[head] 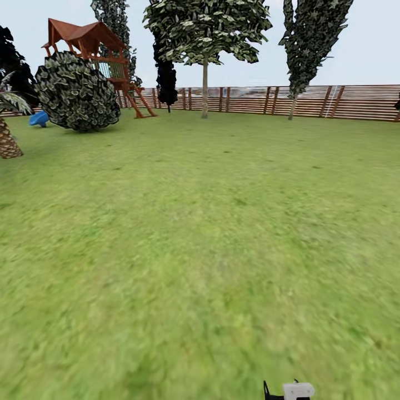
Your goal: In the garden, pick up the pesticide atomizer on the floor and spray pesticide onto both trees until each tree trunk is fully covered.
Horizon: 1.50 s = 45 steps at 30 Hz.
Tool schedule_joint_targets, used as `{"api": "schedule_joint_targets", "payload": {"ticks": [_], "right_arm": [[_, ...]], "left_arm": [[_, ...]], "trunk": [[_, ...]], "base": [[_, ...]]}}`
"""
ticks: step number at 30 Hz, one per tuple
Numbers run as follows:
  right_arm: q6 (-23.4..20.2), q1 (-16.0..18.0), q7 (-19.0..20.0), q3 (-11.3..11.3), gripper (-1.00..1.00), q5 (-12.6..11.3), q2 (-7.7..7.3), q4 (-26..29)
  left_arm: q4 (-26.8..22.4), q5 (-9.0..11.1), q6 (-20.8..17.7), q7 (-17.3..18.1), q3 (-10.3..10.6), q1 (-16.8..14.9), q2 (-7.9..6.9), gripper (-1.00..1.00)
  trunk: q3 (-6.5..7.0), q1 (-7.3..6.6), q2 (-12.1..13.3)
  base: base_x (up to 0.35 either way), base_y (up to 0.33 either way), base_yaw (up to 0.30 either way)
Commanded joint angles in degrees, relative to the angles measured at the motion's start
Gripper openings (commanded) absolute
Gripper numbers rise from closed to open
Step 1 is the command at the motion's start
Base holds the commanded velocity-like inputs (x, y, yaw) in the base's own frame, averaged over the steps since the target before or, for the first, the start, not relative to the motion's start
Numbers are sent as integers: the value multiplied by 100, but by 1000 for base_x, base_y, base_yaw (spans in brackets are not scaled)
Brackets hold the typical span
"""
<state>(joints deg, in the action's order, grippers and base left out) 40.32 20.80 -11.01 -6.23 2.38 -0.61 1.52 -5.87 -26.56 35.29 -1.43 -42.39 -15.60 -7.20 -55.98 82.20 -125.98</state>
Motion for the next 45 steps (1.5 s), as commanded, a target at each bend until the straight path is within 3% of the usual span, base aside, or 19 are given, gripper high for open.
{"api": "schedule_joint_targets", "payload": {"ticks": [1,45], "right_arm": [[2,3,-60,-45,100,26,0,-7],[2,3,-60,-45,100,26,0,-4]], "left_arm": [[7,-57,21,-14,-41,-4,-1,-100],[7,-59,23,-14,-41,-4,-1,-100]], "trunk": [[-5,3,-2],[-5,3,-2]], "base": [[339,0,0],[339,0,0]]}}
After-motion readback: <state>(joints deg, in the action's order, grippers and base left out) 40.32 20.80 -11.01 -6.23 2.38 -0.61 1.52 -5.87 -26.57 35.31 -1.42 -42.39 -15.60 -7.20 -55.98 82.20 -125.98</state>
